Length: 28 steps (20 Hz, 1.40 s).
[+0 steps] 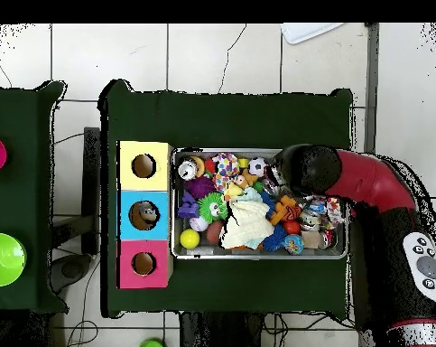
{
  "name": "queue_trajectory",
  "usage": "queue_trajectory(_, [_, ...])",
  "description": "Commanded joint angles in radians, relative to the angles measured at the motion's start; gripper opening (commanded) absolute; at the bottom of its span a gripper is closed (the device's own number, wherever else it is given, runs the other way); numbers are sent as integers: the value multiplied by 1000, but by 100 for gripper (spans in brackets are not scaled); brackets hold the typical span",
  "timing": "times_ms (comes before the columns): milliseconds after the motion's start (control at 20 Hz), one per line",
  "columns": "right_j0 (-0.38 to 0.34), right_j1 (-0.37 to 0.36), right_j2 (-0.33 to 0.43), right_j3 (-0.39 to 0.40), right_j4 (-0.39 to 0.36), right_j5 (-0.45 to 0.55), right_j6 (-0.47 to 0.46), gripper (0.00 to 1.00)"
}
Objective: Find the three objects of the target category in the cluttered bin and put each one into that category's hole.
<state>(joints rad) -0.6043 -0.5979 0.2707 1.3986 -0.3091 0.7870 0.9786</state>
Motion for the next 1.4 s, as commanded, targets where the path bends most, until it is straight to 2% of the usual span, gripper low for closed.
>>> queue_trajectory(50, [-20,64,42,-112,-155,129,-239,100])
queue_trajectory(800, [-43,93,54,-92,-379,32,-298,100])
queue_trajectory(1400, [-27,104,60,-102,-465,60,-273,100])
